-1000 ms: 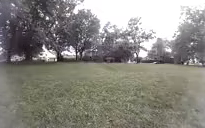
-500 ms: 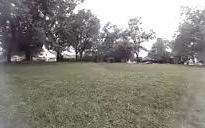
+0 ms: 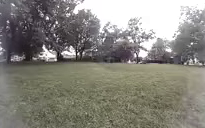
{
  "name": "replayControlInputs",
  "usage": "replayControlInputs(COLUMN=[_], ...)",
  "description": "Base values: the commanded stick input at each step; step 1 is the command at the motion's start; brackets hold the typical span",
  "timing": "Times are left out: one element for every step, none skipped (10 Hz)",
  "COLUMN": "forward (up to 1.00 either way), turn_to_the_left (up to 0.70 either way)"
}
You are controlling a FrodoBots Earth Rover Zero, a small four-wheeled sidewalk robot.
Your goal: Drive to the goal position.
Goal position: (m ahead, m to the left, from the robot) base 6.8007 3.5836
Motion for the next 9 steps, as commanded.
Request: replayControlInputs(forward=[0.0, 0.0, 0.0, 0.0, 0.0, 0.0, 0.0, 0.0, 0.0], turn_to_the_left=[-0.7, -0.7, -0.7, -0.7, -0.7, -0.7, -0.7, -0.7, -0.7])
